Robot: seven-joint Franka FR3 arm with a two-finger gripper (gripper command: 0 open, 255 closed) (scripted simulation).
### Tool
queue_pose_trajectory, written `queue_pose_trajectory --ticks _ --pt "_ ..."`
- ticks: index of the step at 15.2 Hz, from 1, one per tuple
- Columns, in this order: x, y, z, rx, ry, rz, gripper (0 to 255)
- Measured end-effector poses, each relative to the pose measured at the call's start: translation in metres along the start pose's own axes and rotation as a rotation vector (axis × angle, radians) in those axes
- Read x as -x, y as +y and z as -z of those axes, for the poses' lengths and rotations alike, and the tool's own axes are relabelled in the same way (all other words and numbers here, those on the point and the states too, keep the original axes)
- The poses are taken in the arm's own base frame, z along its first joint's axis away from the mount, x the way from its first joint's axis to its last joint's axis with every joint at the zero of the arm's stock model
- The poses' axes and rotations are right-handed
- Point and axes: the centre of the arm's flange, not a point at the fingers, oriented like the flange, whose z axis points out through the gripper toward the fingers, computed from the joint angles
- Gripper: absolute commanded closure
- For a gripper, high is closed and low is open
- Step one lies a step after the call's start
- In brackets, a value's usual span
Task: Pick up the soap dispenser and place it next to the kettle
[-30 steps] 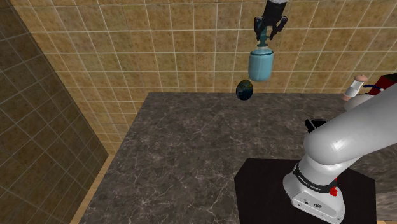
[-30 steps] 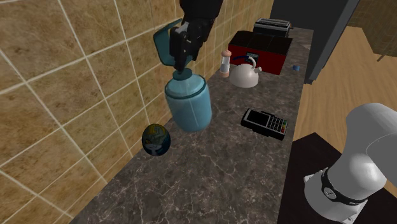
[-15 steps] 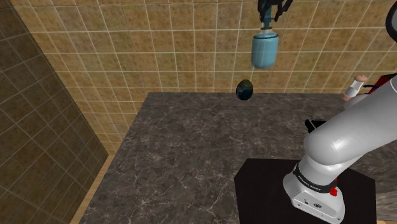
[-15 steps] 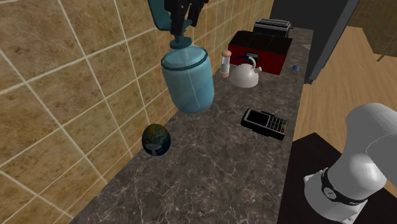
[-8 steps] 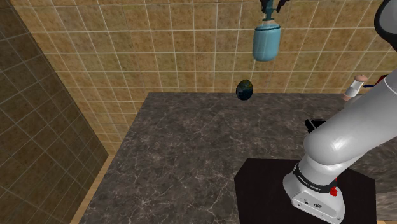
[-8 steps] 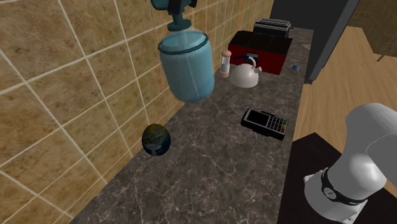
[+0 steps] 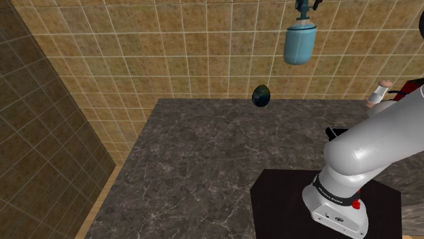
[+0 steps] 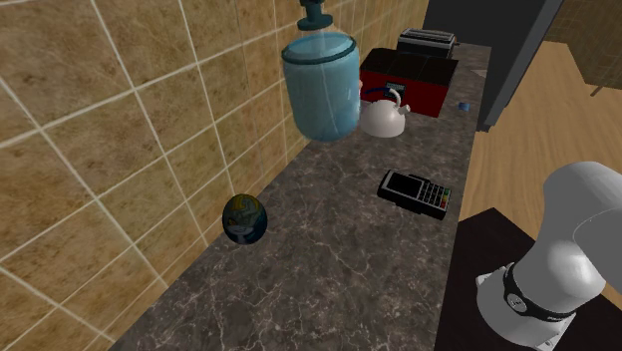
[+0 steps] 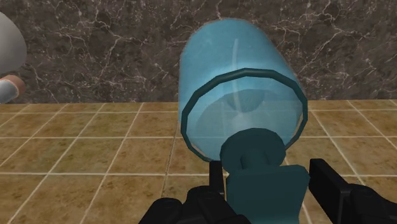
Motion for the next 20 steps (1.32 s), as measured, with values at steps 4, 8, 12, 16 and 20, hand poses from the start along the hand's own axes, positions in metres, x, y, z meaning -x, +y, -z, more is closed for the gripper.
queue_pose_trajectory --ticks 4,8,12,16,20 --pt "0.018 0.052 0.002 0.0 0.0 0.0 255" --pt "0.039 0.102 0.013 -0.001 0.0 0.0 255" --pt "0.058 0.15 0.019 -0.001 0.0 0.0 255" --pt "0.076 0.201 0.027 -0.001 0.001 -0.001 255" --pt "0.095 0.251 0.028 -0.001 0.0 0.0 255"
